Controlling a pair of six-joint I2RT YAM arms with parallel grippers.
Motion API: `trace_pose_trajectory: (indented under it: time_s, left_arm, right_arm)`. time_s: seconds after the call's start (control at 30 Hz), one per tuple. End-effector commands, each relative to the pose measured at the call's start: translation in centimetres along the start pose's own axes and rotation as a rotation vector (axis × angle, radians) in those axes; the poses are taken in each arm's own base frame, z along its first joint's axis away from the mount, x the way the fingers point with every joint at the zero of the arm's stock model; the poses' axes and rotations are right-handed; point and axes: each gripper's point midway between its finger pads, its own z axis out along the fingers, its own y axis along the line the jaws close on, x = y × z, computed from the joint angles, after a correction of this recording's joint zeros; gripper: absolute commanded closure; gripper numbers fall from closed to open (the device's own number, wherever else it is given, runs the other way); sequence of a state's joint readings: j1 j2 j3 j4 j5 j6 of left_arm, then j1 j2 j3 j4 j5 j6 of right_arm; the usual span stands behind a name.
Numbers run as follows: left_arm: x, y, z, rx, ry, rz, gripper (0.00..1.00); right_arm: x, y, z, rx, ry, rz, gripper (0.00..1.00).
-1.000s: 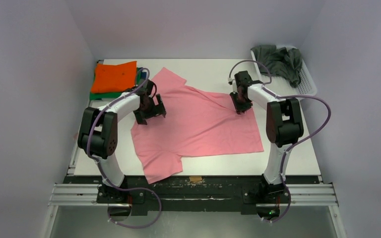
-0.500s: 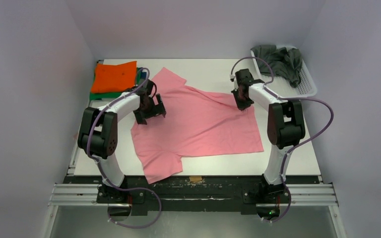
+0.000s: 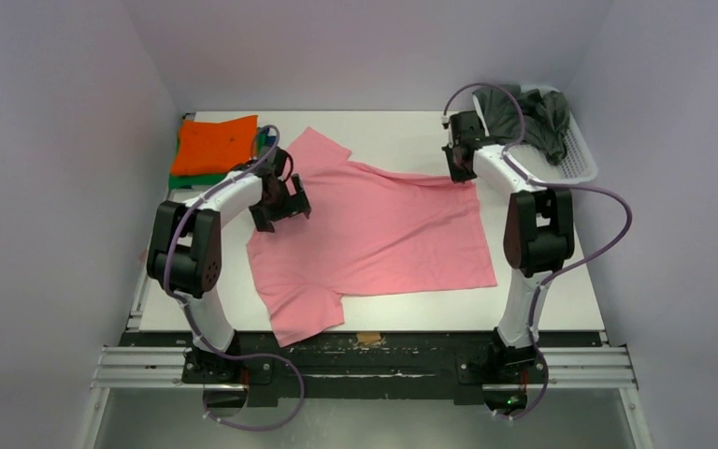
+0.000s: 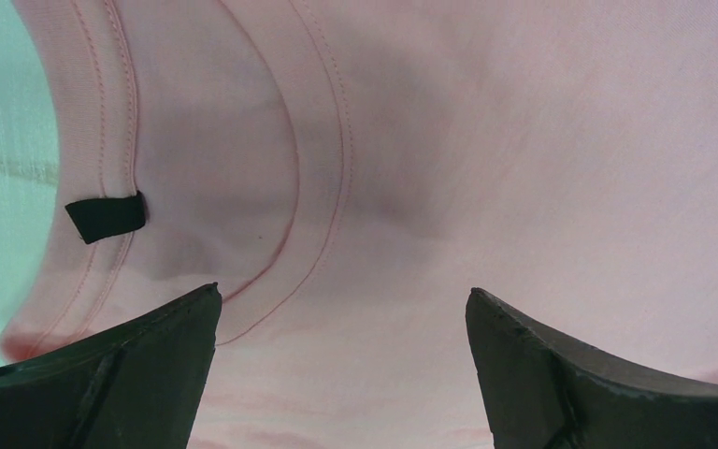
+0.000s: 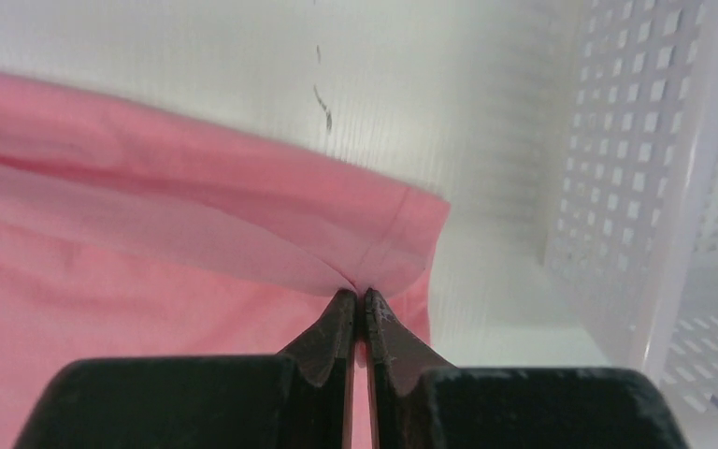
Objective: Fold and stack the t-shirts
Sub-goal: Flatten out the tshirt
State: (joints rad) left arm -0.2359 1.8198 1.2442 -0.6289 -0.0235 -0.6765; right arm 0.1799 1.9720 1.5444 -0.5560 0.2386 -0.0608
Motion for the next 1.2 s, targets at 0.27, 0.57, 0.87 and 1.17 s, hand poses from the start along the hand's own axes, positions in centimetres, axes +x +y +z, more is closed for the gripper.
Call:
trace_pose_trajectory:
  time_s: [0.27,0.57,0.87,1.17]
  left_arm:
    - [-4.1,-2.0,-1.4,0.025,-0.064,0.002,0.0]
    - [-6.4,-3.3,-3.4,0.054,-0.123,0.017,0.0]
    - [-7.8,-6.6,-3.7,0.177,-0.118,0.003,0.0]
    - [-8.6,-9.3,0.8,0.21,-0.026,-0.128,0.0]
  right_arm:
    - [-11.0,-4.7,4.3,0.131,-0.204,0.023,0.96]
    - [-14.6,-7.7,5.4,0.225,-0.27,0.151,0.36]
    - [-13.4,0.2,-1.0,-0.14,-0.354,0.163,0.23]
    - [-4.6,8.6,-0.5,-0.413,-0.169,0.247,0.18]
